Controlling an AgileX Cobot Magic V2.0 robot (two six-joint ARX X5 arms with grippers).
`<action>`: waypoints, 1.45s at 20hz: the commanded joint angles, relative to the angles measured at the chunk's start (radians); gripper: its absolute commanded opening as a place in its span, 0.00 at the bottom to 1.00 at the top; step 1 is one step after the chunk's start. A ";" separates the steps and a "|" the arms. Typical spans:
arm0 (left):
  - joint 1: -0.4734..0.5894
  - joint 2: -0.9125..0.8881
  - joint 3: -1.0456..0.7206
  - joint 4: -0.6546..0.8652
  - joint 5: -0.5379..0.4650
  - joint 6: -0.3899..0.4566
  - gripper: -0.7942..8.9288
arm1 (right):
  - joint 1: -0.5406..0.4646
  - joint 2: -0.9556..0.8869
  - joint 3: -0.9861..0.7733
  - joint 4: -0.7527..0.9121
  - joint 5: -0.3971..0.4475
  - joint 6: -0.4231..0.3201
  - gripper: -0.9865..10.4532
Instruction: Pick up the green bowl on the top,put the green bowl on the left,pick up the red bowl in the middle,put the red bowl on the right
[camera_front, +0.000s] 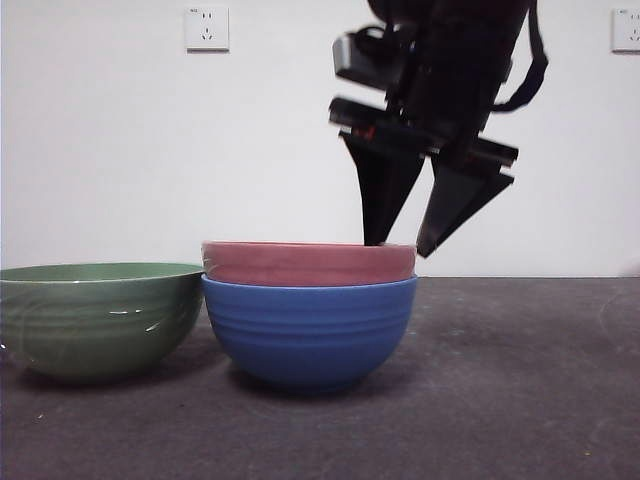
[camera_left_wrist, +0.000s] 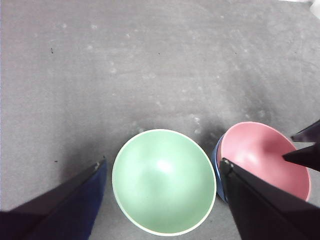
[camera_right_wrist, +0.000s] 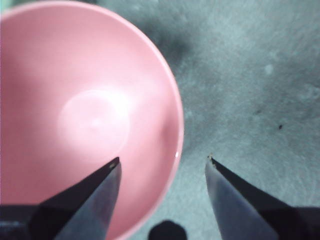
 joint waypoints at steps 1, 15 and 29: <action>0.000 -0.003 -0.004 -0.002 0.001 -0.003 0.47 | 0.002 0.013 0.001 0.023 0.003 -0.010 0.25; 0.000 -0.003 -0.004 0.000 0.000 -0.002 0.47 | 0.000 0.014 0.003 0.037 0.003 -0.019 0.08; 0.000 -0.003 -0.004 0.000 0.000 0.001 0.47 | -0.010 -0.173 0.027 0.031 0.006 -0.014 0.08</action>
